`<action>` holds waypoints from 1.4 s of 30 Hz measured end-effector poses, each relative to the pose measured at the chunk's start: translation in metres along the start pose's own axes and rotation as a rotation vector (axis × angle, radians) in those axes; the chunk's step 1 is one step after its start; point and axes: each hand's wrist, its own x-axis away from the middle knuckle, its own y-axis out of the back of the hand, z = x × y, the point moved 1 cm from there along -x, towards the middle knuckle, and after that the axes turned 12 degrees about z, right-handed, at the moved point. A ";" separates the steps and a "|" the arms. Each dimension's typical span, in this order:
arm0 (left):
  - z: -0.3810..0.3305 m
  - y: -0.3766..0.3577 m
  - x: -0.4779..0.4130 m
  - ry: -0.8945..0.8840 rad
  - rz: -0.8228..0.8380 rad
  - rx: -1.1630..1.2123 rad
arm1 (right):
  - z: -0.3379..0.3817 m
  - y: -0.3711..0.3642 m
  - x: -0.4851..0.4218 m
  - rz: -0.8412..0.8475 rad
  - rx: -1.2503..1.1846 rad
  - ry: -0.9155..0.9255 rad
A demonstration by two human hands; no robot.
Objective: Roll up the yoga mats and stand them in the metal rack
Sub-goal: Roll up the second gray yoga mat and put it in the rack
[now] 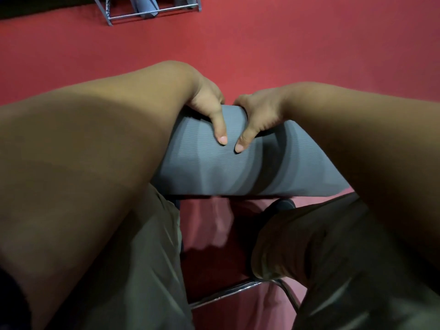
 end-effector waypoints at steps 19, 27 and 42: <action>-0.013 -0.005 0.015 -0.004 -0.092 -0.166 | -0.011 0.003 0.004 -0.008 -0.194 0.025; 0.002 0.000 0.011 0.002 -0.019 0.032 | 0.001 0.004 0.000 -0.017 -0.006 -0.027; -0.012 -0.006 0.004 -0.020 -0.084 -0.158 | -0.021 0.007 0.007 -0.009 -0.234 -0.043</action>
